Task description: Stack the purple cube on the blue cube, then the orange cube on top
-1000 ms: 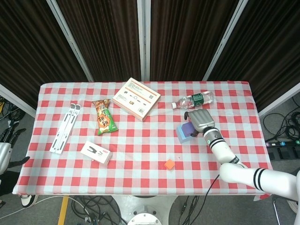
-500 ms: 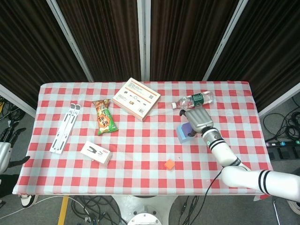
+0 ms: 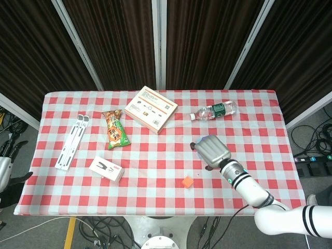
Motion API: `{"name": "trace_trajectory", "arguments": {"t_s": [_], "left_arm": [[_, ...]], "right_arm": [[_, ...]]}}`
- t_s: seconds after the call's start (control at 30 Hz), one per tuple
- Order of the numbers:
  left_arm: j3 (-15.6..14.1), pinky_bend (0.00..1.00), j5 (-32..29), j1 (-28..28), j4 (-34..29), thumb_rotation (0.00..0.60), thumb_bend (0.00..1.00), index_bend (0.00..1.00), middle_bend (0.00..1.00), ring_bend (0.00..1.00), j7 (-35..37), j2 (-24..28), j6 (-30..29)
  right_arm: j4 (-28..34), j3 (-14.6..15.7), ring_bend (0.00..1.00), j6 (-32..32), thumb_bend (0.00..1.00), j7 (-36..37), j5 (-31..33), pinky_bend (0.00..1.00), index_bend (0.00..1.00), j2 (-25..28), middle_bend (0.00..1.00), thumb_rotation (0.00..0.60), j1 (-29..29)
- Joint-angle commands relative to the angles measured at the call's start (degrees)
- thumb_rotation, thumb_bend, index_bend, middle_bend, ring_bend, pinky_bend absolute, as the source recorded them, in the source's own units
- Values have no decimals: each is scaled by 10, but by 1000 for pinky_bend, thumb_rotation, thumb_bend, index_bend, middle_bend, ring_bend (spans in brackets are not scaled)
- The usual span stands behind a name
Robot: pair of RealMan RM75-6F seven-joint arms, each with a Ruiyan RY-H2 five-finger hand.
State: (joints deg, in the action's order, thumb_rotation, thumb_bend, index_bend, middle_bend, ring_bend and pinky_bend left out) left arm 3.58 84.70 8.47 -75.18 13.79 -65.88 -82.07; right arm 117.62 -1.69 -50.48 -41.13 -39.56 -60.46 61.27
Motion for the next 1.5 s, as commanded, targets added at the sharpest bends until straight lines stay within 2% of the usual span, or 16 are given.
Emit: {"name": "trace_trajectory", "arguments": {"t_s": [0.03,0.53,1.03,1.5], "left_arm": [[0,270,-1,0,1,600,52,216,143,133,1,-1,1],[-3,271,-4,-3,24,600,51,216,143,133,19,-8,7],[-3,271,-10,-6,45,600,52,216,143,133,30,-14,13],[-4,271,-10,-7,56,600,52,216,143,133,38,-18,15]], "right_arm": [[-13,13,1000,5,0,-6,-4,1000,350,-27,1000,600,4],[-77,63,1000,24,3,-32,-14,1000,376,-124,1000,600,18],[-119,75,1000,35,7,-24,-9,1000,390,-184,1000,600,27],[-137,90,1000,30,20,-30,12,1000,393,-205,1000,600,35]]}}
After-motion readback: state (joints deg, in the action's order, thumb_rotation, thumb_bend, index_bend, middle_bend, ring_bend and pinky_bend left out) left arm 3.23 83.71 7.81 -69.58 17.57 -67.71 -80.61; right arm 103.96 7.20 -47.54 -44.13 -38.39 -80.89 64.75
